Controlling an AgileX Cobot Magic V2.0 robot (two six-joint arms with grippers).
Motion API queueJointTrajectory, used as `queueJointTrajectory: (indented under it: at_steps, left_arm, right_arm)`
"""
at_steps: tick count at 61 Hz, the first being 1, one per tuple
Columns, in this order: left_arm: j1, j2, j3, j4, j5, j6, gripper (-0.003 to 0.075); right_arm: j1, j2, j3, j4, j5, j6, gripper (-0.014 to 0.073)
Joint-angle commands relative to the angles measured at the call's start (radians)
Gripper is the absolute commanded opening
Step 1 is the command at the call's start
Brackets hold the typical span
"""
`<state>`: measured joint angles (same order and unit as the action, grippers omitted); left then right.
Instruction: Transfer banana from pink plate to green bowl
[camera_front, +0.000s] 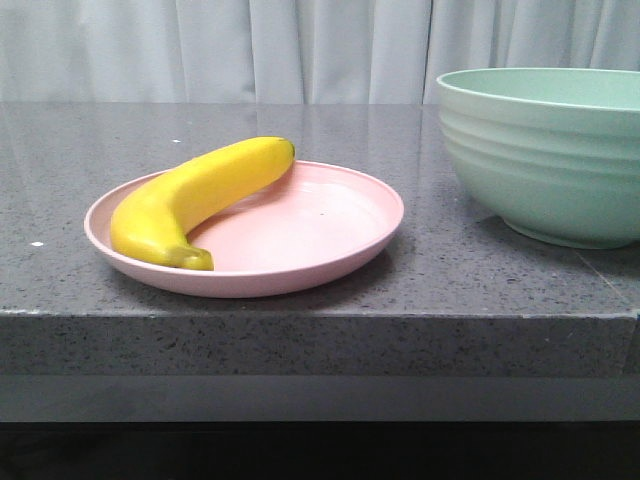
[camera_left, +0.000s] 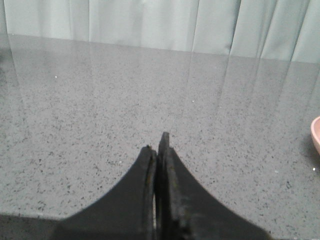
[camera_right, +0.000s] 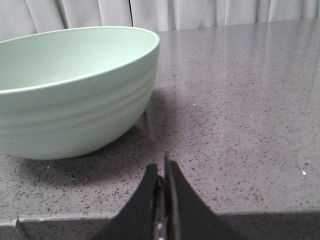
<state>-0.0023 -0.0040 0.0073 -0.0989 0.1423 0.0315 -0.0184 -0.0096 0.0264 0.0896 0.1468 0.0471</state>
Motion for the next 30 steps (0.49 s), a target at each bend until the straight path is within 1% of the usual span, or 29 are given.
queueJointTrajectory:
  at_steps: [1,7,14,21,30]
  left_arm:
    - [0.003,-0.015,-0.016,0.000,-0.119,-0.004,-0.0020]
    - [0.001,0.010,-0.064,0.000,-0.121,-0.004,-0.0020]
    - [0.001,0.087,-0.192,0.000,-0.068,-0.004,-0.0020]
    - [0.001,0.220,-0.330,0.000,0.029,-0.004,-0.0020]
    - [0.001,0.351,-0.431,-0.012,0.023,-0.004,-0.0020]
  right_arm:
    - [-0.007,-0.023,0.000,-0.006,-0.094,-0.006,-0.0061]
    - [-0.007,-0.023,-0.037,-0.006,-0.093,-0.006,-0.0061]
    - [-0.007,0.006,-0.148,-0.006,-0.057,-0.006,-0.0061]
    - [-0.007,0.121,-0.309,-0.006,0.021,-0.006,-0.0061]
    - [-0.007,0.286,-0.437,-0.007,0.022,-0.007,-0.0061]
